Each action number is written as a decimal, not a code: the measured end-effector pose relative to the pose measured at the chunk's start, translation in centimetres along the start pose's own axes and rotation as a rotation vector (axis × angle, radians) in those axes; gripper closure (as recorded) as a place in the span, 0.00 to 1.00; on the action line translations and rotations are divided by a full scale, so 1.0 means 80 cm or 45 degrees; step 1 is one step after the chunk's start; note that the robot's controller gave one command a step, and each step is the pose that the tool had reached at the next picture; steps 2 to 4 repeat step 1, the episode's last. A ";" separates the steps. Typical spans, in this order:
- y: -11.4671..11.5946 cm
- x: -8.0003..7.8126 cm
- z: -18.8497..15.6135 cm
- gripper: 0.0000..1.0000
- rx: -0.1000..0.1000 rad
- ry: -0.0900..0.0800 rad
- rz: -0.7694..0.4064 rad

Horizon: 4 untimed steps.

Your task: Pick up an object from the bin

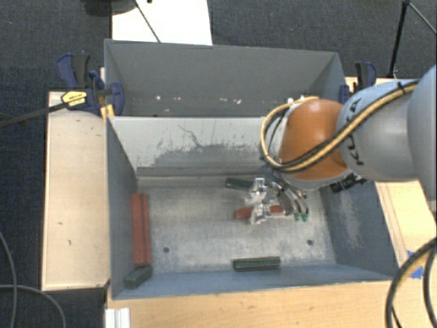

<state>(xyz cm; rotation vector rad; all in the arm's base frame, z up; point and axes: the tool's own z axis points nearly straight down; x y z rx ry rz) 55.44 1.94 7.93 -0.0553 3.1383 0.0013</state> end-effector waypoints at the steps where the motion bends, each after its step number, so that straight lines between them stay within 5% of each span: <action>1: -0.011 0.003 -0.223 1.00 0.001 -0.010 0.043; 4: -0.011 0.003 -0.223 1.00 0.001 -0.010 0.043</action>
Offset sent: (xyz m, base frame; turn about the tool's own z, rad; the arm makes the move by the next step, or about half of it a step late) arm 0.0000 0.0000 0.0000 0.0000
